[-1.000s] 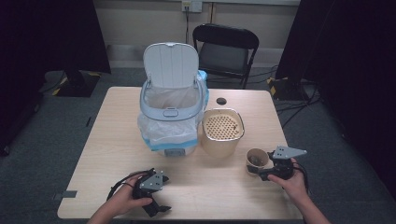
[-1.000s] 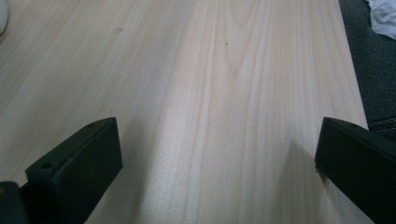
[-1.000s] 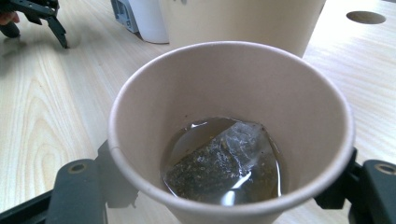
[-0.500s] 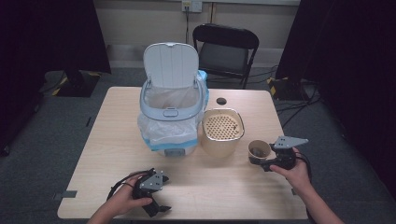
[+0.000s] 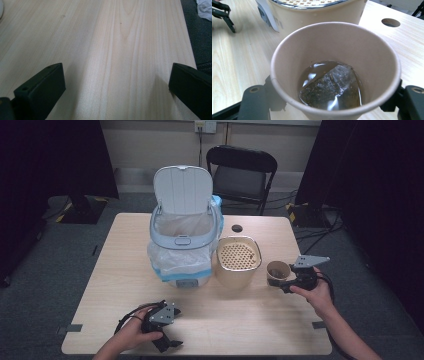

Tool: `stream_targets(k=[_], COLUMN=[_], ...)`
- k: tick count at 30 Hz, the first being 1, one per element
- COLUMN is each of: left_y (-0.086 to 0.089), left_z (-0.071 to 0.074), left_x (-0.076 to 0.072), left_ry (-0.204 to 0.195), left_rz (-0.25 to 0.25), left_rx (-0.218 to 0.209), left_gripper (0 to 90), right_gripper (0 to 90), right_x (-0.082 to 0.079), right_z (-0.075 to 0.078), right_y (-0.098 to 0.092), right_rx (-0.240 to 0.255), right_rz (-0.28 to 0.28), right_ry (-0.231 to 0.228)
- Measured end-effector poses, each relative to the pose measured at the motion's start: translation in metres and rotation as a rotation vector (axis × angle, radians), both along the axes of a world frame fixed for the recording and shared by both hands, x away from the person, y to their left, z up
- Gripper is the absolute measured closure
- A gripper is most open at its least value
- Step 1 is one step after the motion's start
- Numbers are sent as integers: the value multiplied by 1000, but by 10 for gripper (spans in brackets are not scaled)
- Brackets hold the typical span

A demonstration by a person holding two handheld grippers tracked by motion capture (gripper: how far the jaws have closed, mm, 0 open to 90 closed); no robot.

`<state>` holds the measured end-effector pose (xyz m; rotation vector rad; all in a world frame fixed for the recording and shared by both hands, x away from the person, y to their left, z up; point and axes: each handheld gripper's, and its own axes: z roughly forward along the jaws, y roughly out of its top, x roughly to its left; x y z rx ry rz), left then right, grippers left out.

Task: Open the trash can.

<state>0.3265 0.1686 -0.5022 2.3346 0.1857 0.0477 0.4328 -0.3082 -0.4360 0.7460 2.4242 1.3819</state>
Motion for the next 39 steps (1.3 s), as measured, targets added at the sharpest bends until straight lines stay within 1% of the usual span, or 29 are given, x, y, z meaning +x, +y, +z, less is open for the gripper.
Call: stream_targets(k=[3, 7, 8, 10, 12, 13, 14, 15, 18, 19, 20, 23, 24, 27, 28, 31, 32, 33, 36, 37, 39], left_y=[0, 0, 0, 0, 0, 0, 0, 0, 0, 0, 0, 0, 0, 0, 0, 0, 0, 0, 0, 0, 0], left_z=[0, 0, 0, 0, 0, 0, 0, 0, 0, 0, 0, 0, 0, 0, 0, 0, 0, 0, 0, 0, 0], left_x=[0, 0, 0, 0, 0, 0, 0, 0, 0, 0, 0, 0, 0, 0, 0, 0, 0, 0, 0, 0, 0], left_ry=[-2, -1, -1, -1, -1, -2, -2, -2, -2, -2, -2, -2, -2, -2, -2, -2, -2, -2, -2, -2, -2], left_rz=[-2, -3, -3, -2, -3, -4, -4, -4, -4, -4, -4, -4, -4, -4, -4, -4, -4, -4, -4, -4, -4], left_rx=[0, 1, 1, 5, 5, 5, 5, 4, 4, 5, 5, 5, 5, 4, 4, 5, 5, 5, 4, 4, 3], left_gripper=[0, 0, 0, 0, 0, 0, 0, 0, 0, 0, 0, 0, 0, 0, 0, 0, 0, 0, 0, 0, 0], right_gripper=[272, 272, 272, 272, 272, 272, 272, 272, 272, 272, 272, 272, 272, 272, 272, 273, 273, 272, 272, 272, 272], right_x=[7, 17, 17, 25, 27, 32, 32, 37, 41, 46, 46, 54, 54, 61, 61, 69, 69, 74, 78, 82, 86], right_z=[3, 7, 7, 11, 12, 15, 15, 16, 18, 18, 18, 21, 21, 25, 25, 27, 27, 28, 30, 32, 34], right_y=[-3, -7, -7, -8, -8, -8, -8, -7, -6, -5, -5, -2, -2, -2, -2, -3, -3, -4, -4, -5, -5], right_rx=[-17, -9, -9, -18, -21, -21, -21, -17, -15, -13, -13, -8, -8, 0, 0, -20, -20, -15, -15, -15, -14], right_rz=[6, -7, -7, -12, -15, -18, -18, -20, -19, -21, -21, -20, -20, -30, -30, -42, -42, -44, -51, -54, -54], right_ry=[-3, -1, -1, -13, -14, -16, -16, -17, -17, -17, -17, -23, -23, -28, -28, -31, -31, -32, -37, -42, -48])
